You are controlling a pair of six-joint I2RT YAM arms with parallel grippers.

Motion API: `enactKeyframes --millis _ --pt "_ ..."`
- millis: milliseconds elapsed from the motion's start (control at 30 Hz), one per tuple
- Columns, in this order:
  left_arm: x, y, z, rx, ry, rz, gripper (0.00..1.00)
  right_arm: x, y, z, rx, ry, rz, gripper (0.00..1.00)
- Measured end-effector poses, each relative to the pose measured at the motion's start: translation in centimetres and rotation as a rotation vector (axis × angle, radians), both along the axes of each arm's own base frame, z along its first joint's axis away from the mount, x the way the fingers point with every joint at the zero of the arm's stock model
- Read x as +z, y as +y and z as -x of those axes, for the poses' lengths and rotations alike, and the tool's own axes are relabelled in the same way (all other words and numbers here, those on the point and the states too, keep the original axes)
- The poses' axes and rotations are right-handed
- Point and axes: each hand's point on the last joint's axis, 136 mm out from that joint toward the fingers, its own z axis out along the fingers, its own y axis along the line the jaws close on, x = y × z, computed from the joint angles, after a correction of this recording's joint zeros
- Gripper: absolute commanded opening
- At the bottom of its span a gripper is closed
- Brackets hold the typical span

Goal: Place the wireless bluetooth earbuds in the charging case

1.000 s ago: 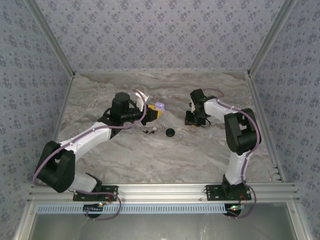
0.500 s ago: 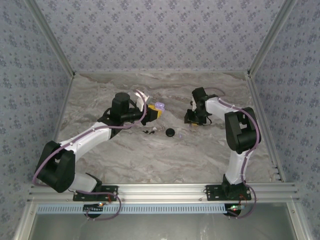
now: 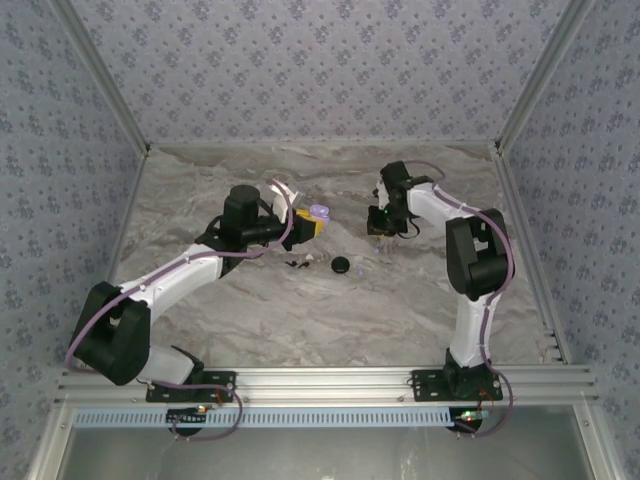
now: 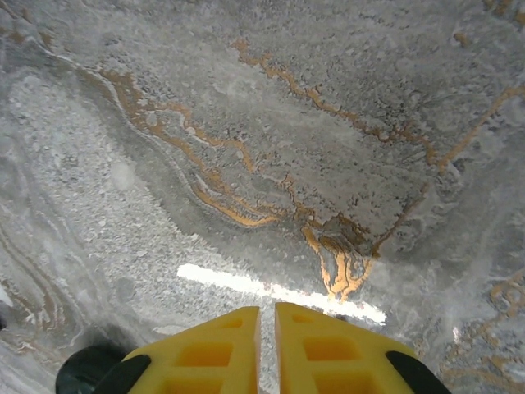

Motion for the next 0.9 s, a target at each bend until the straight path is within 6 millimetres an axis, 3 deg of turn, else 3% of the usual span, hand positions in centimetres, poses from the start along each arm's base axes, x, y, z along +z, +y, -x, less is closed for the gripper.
enactKeyframes --millis 233,900 --pt "-0.1 0.0 0.0 0.003 0.002 -0.002 0.12 -1.9 -0.3 0.8 0.014 0.063 0.038 0.12" --pt "-0.1 0.1 0.1 0.001 0.001 -0.008 0.12 -2.6 -2.3 2.3 0.032 0.091 0.160 0.13"
